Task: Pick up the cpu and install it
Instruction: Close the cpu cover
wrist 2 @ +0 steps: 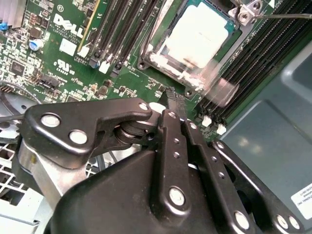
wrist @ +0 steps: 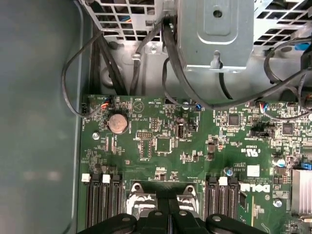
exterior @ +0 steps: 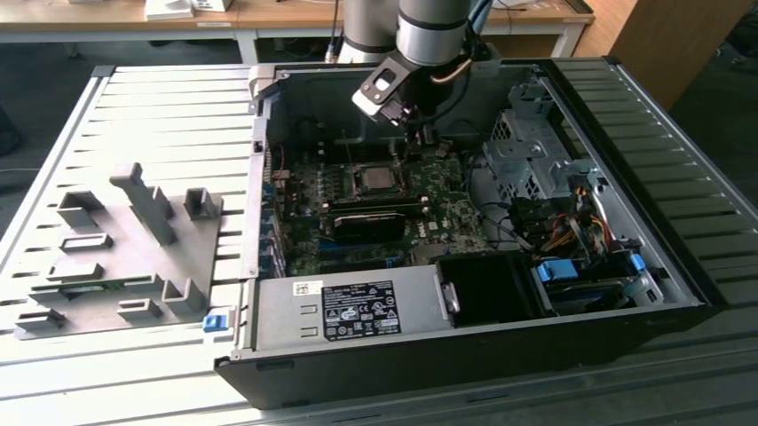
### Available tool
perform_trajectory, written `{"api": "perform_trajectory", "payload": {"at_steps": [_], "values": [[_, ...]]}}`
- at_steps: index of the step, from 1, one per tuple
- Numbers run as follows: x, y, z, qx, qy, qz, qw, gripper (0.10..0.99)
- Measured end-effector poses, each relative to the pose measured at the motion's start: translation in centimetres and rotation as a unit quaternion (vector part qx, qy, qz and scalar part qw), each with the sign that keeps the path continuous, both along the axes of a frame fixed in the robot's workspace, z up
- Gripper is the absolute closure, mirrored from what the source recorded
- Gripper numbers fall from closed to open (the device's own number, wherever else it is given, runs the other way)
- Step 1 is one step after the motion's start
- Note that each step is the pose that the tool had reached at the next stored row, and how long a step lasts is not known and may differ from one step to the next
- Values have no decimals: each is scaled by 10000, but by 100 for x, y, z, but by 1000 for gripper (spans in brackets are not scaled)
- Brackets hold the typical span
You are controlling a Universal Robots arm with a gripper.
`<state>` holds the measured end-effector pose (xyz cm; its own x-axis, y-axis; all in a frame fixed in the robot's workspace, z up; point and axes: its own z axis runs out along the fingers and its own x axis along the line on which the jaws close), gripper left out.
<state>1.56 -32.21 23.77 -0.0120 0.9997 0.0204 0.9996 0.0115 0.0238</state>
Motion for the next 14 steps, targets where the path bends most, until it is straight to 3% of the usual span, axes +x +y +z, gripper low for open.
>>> {"api": "perform_trajectory", "payload": {"at_steps": [2, 9, 14], "values": [[-36, 0, -17, 0, 0, 0, 10000, 980], [-318, 0, -81, 8, 0, 2, 10000, 980], [-405, 0, -118, 33, 0, 2, 10000, 980]]}}
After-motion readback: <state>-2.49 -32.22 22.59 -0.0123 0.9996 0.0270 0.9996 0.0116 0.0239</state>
